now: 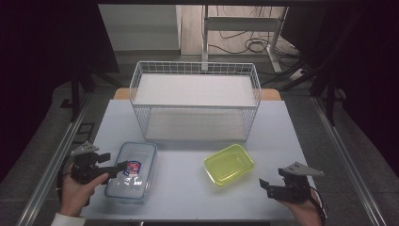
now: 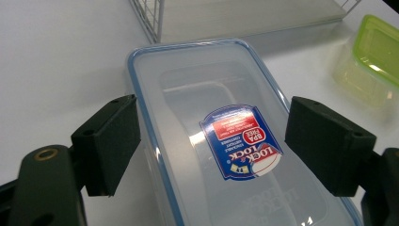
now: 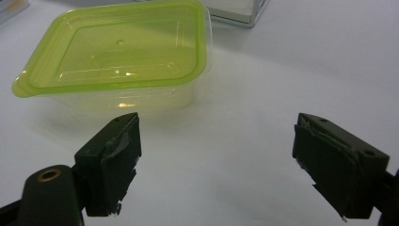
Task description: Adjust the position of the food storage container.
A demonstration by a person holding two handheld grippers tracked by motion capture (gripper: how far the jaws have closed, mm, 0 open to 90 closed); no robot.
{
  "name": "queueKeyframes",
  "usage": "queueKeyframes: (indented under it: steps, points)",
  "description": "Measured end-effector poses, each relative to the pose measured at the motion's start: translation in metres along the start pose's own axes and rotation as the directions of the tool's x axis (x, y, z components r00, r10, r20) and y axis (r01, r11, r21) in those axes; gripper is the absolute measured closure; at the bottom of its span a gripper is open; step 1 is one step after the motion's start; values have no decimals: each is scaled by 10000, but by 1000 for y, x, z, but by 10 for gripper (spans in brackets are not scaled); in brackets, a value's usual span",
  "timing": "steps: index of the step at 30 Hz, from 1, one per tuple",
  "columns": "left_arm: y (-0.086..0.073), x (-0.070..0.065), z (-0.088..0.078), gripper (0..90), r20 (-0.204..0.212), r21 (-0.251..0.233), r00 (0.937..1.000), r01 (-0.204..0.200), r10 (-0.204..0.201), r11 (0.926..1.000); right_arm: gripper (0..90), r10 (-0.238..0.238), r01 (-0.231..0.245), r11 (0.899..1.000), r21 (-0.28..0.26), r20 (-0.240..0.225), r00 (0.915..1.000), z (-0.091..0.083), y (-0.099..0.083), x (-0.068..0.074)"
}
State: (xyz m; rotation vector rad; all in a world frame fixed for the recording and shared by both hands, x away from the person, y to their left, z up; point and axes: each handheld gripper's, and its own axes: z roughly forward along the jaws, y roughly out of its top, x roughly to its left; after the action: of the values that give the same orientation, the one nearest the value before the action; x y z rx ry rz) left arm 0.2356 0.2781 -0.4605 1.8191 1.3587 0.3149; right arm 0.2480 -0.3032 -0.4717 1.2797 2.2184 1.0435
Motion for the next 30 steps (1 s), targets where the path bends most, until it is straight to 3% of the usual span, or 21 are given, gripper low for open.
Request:
queueKeyframes:
  steps: [19, 30]
  points:
    - [0, 5, -1, 177, -170, -63, 9998, 124, -125, 9999, 161, -59, 58, 9999, 132, 60, 10000, 0, -1, 0]
    - [1, 14, -9, 176, -312, -179, 9992, 237, -243, 9996, 161, -127, 125, 9997, 188, 151, 9998, 0, -1, 1]
